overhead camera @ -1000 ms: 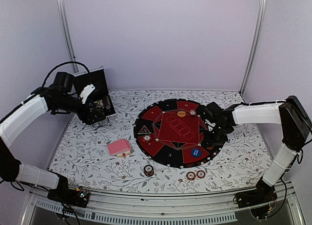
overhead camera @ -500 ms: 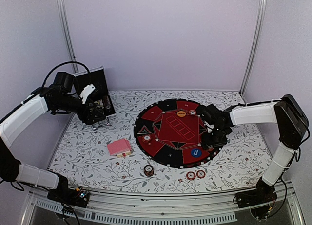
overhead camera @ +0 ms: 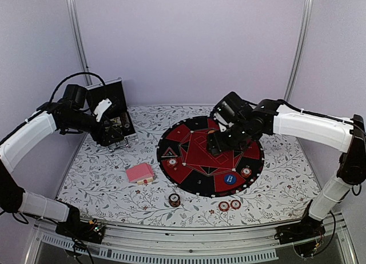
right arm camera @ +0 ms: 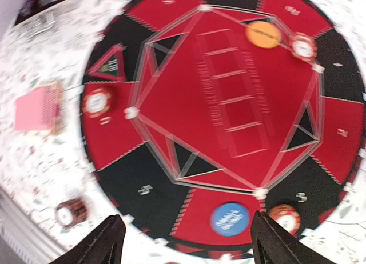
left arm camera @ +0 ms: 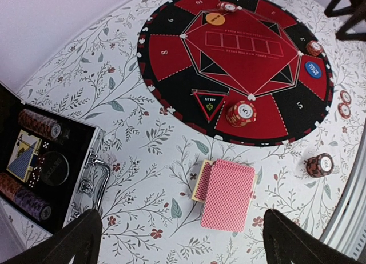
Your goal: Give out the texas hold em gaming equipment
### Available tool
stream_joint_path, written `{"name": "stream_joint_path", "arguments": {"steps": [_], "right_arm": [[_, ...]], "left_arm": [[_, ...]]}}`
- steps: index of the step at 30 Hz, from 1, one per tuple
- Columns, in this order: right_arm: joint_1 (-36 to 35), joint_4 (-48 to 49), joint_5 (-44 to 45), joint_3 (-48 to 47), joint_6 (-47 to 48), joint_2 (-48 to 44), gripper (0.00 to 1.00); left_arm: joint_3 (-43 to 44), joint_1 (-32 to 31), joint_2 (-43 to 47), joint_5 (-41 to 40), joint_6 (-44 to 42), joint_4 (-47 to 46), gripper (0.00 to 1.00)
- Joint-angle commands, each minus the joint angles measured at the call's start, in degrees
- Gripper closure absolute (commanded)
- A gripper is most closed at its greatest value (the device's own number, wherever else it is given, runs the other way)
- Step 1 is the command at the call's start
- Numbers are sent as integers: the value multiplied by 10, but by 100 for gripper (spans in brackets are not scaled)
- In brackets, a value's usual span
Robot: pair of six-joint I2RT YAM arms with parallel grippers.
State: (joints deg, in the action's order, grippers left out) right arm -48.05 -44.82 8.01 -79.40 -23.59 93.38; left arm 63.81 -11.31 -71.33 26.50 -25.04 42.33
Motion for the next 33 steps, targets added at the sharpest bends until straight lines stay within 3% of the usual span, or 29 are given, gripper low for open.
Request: {"name": "stream_joint_path", "arguments": {"steps": [1,11,26,33], "right_arm": [[-115,-30,-41,-47,0,51,19],[-204,-10,-100,-134,25,183,19],[-219,11,-123,-172,66,270,30],[-226,9,-113,-169,70,288,30]], "left_arm": [[-5,-6,-13,-5,4,-6,0],[-7,-5,-9,-6,8,-5,0],[-4,-6,-4,-4,8,8,0],[-4,-5,-5,-5,5,9,0]]}}
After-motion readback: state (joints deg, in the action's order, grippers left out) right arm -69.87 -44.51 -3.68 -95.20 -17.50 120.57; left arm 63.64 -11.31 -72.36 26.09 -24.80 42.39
